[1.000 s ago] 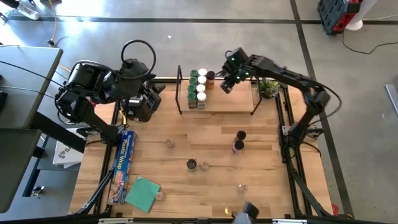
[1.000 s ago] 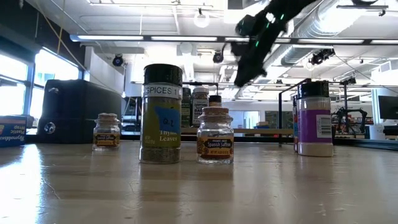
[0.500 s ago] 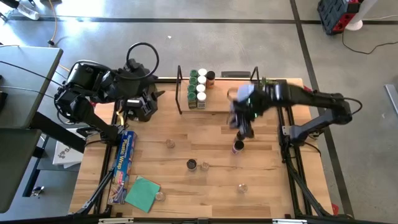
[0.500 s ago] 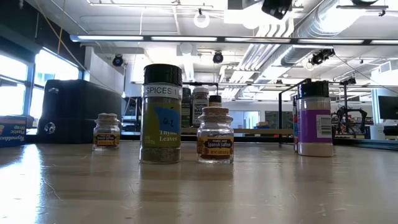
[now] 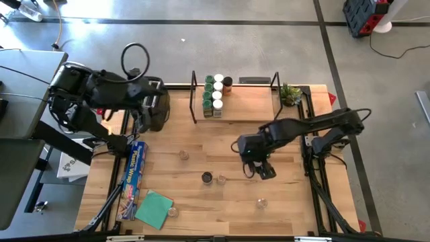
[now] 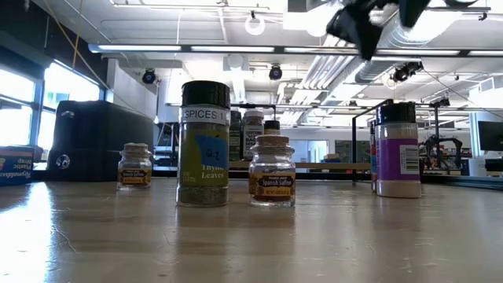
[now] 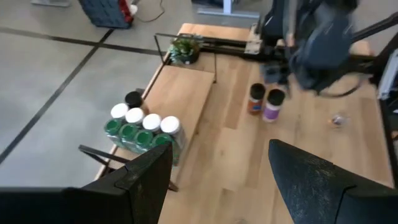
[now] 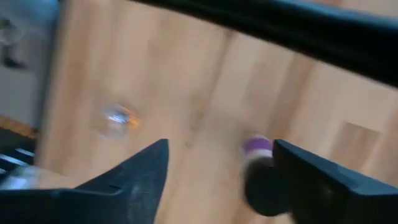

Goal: Shelf spices
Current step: Put the middle black seasoning bottle on the shelf aligned with the other black seasoning bottle

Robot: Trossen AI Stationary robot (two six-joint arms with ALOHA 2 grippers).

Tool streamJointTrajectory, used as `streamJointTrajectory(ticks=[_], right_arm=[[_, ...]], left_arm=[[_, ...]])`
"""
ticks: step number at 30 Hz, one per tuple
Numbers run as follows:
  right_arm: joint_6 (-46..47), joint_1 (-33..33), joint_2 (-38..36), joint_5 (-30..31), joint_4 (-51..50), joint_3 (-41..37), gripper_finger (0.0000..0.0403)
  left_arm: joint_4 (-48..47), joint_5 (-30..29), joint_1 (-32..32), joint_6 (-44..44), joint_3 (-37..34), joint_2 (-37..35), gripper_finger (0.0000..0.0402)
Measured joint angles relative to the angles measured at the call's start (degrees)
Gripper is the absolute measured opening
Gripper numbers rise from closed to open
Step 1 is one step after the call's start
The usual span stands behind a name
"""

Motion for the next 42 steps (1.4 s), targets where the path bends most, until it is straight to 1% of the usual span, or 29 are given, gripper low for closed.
streamJointTrajectory(ticks=[3,5,9,14,16,20,29,32,39,42], right_arm=[[-3.7,-0.5,2.9,4.5,-2.2,0.0,0.0311],[-5.9,-0.9,4.7,5.5,-4.9,0.0,0.032],[-11.1,-1.1,8.0,6.3,-10.1,-0.1,0.0322],[-12.9,-1.1,10.3,11.1,-9.2,-0.1,0.0319],[-12.8,-1.5,11.2,12.4,-8.2,-0.1,0.031],[-11.6,-2.8,12.2,12.1,-8.2,-0.1,0.028],[-11.1,-4.8,12.7,11.3,-7.8,-0.1,0.0201],[-9.6,-5.4,12.6,11.0,-7.0,-0.1,0.0181],[-4.1,-7.3,12.5,10.5,-3.3,0.0,0.0179],[-3.7,-7.9,12.6,10.5,-1.4,0.9,0.0176]], left_arm=[[0.0,-1.0,-1.6,-1.9,0.0,-1.0,0.0262],[0.0,-1.3,-2.8,-3.3,0.0,-1.6,0.0262],[0.0,-1.6,-5.0,-5.6,0.0,-2.5,0.0262],[0.0,-4.9,-7.3,-6.2,0.0,-2.9,0.0262],[0.0,-6.0,-7.8,-6.2,0.0,-2.9,0.0262],[0.0,-6.9,-8.2,-6.2,0.0,-2.9,0.0262],[0.0,-6.9,-8.2,-5.6,0.0,-2.9,0.0262],[0.0,-6.9,-8.2,-5.2,0.0,-2.9,0.0262],[0.0,-6.9,-8.1,-4.7,0.0,-2.9,0.0262],[0.0,-7.0,-8.1,-4.7,0.0,-2.9,0.0262]])
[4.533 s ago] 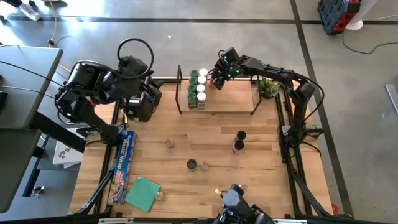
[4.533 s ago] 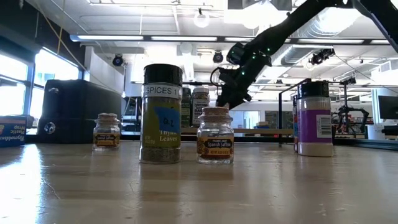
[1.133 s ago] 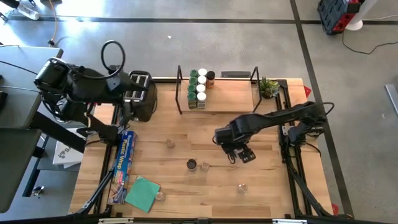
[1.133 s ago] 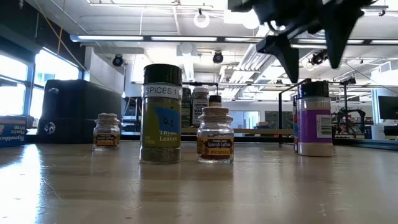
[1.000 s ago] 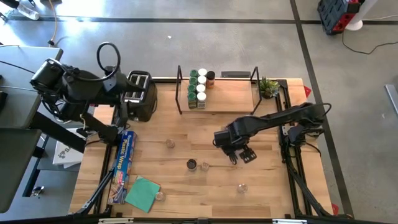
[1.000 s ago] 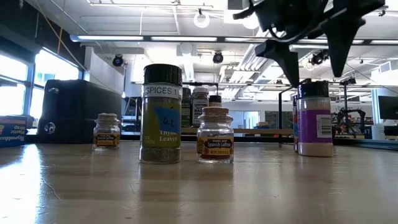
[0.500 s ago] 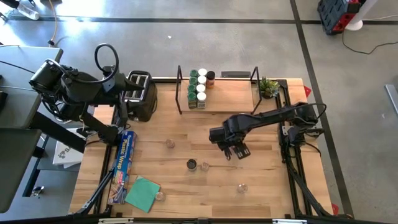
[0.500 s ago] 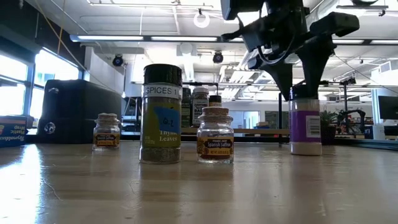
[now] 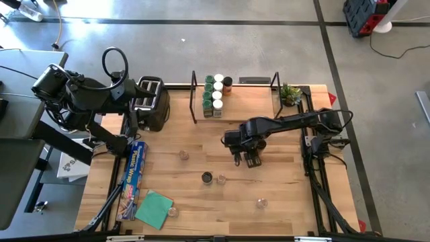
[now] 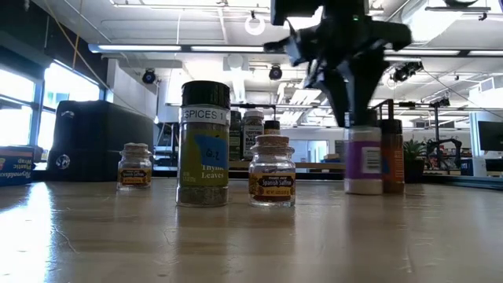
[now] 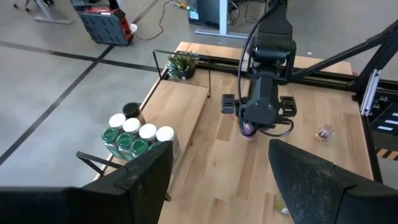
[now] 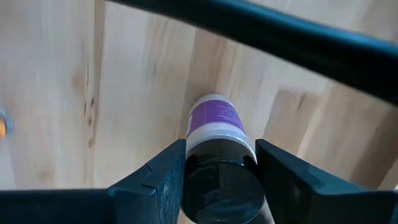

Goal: Shelf spices
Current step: Put the middle black seasoning bottle on the shelf aligned with the other black seasoning bottle

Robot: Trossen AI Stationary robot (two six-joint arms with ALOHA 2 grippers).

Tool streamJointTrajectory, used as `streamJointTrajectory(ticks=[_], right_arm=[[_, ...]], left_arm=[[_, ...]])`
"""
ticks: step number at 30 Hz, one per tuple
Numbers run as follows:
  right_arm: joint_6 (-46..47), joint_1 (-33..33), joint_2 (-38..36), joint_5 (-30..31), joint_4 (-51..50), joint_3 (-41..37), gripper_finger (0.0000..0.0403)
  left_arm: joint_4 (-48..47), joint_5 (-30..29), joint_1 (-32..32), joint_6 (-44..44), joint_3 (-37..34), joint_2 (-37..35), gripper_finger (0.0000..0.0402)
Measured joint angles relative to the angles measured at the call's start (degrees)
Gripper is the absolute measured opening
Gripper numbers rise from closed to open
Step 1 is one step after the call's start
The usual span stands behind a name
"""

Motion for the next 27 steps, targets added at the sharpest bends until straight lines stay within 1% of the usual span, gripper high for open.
streamJointTrajectory(ticks=[7,12,15,23,27], right_arm=[[-0.1,-0.9,0.0,-0.1,8.0,2.4,0.0171],[-0.1,-1.0,0.0,-0.2,10.0,2.9,0.0176],[0.2,-0.9,0.0,-0.2,10.1,2.9,0.0195],[1.6,-0.9,0.0,-0.2,10.3,3.0,0.0284],[4.8,-1.3,-0.2,-0.8,7.5,4.8,0.0305]], left_arm=[[0.0,-0.2,0.0,0.0,0.0,0.0,0.0262],[0.0,-0.2,0.0,0.0,0.0,0.0,0.0262],[0.0,-0.2,0.0,0.0,0.0,0.0,0.0262],[0.0,-0.3,0.0,0.0,0.0,0.0,0.0262],[0.0,-0.3,0.0,0.0,0.0,0.0,0.0262]])
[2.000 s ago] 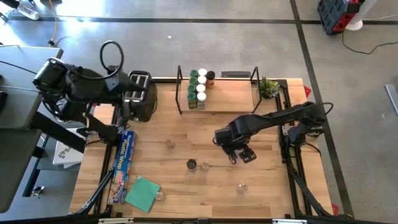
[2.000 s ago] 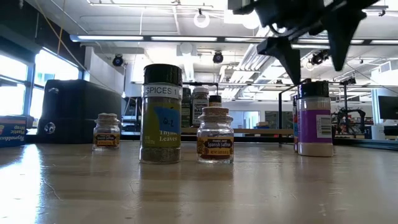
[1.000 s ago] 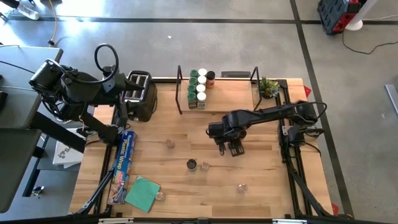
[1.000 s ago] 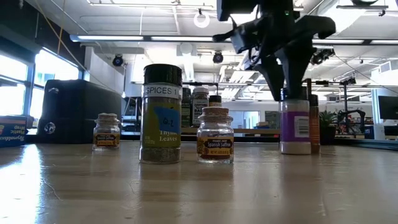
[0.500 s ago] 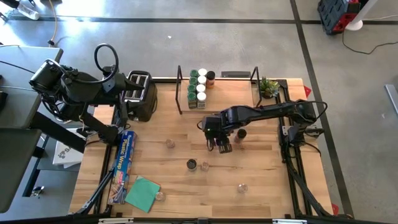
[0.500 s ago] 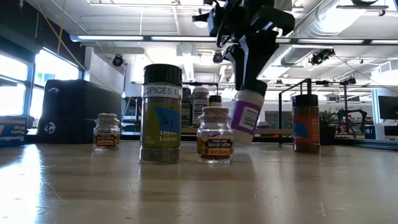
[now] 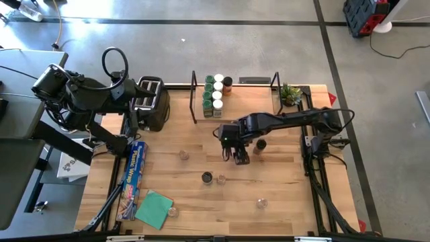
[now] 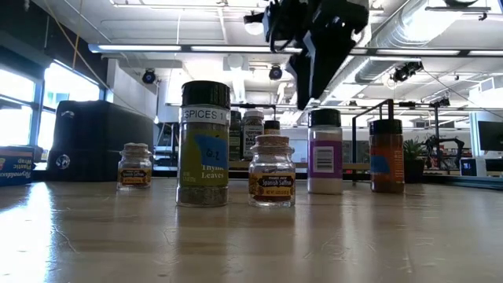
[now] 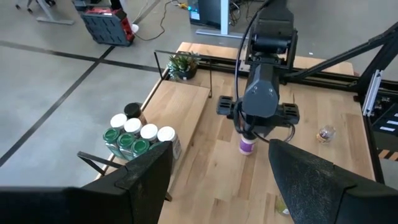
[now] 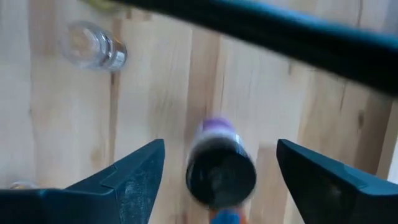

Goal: Shelf spices
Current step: Put the middle black seasoning bottle on the shelf aligned with the other black seasoning bottle

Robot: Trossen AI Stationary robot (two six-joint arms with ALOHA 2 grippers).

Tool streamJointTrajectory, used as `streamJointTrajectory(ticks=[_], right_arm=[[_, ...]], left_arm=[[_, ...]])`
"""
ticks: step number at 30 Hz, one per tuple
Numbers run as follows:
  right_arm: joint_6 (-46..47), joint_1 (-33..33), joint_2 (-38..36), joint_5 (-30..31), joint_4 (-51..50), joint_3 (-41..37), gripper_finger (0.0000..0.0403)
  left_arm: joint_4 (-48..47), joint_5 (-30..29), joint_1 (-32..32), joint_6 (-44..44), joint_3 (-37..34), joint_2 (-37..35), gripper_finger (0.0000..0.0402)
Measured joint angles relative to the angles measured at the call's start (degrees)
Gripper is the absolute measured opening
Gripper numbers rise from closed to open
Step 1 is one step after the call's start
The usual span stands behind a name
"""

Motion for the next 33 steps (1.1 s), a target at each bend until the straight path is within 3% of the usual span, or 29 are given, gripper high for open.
streamJointTrajectory(ticks=[5,14,22,27,33], right_arm=[[2.1,-0.9,0.0,-0.9,-3.8,-2.1,0.0307],[5.8,-0.8,0.0,-0.8,2.4,-7.3,0.03],[9.7,-2.8,0.0,-1.5,3.2,-7.2,0.0187],[12.0,-7.0,0.2,-2.7,-1.0,-1.5,0.0187],[12.8,-15.7,0.1,2.6,-7.9,10.5,0.0187]], left_arm=[[0.0,0.0,0.0,0.0,0.0,0.0,0.0262],[0.0,0.4,0.0,0.0,0.0,0.0,0.0262],[0.0,0.2,0.0,0.6,0.0,0.0,0.0262],[0.0,0.1,0.0,1.0,0.0,0.0,0.0262],[0.0,-0.1,0.0,1.0,0.0,0.0,0.0262]])
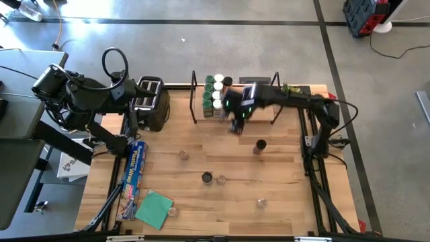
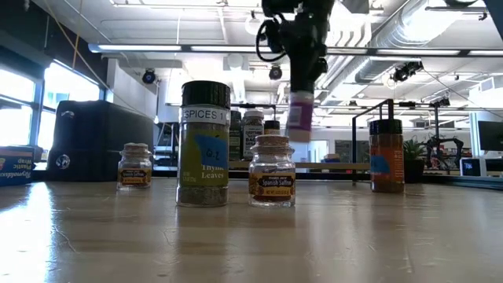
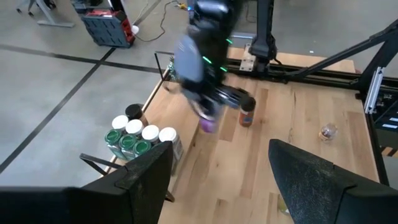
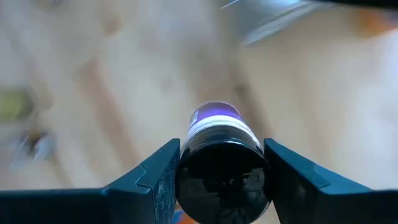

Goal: Shelf spices
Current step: Put the middle black seasoning bottle on the shelf aligned with the other black seasoning bottle

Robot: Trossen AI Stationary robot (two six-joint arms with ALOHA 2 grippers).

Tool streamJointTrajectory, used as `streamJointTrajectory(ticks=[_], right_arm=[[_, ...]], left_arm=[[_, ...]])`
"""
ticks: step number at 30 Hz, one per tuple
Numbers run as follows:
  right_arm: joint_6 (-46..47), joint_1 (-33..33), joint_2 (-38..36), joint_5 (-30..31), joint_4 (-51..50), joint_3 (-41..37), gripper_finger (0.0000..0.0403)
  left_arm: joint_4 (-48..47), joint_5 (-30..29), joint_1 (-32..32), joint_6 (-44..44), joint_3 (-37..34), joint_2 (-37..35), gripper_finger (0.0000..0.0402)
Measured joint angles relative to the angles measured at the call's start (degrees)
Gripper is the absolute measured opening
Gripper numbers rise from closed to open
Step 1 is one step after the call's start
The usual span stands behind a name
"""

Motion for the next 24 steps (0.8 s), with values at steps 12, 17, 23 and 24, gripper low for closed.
streamJointTrajectory(ticks=[12,17,23,24], right_arm=[[5.0,-15.8,3.4,-1.3,9.0,3.1,0.0187],[7.3,-16.9,5.1,-0.8,12.2,3.1,0.0187],[8.3,-16.9,6.5,-0.5,15.9,3.1,0.0232],[8.3,-16.9,6.5,-0.5,16.4,3.0,0.0235]], left_arm=[[0.0,-1.6,0.0,-0.5,0.0,0.0,0.0262],[0.0,-2.7,0.0,-2.0,0.0,0.0,0.0262],[0.0,-2.9,0.0,-2.6,0.0,0.0,0.0262],[0.0,-2.9,0.0,-2.6,0.0,0.0,0.0262]])
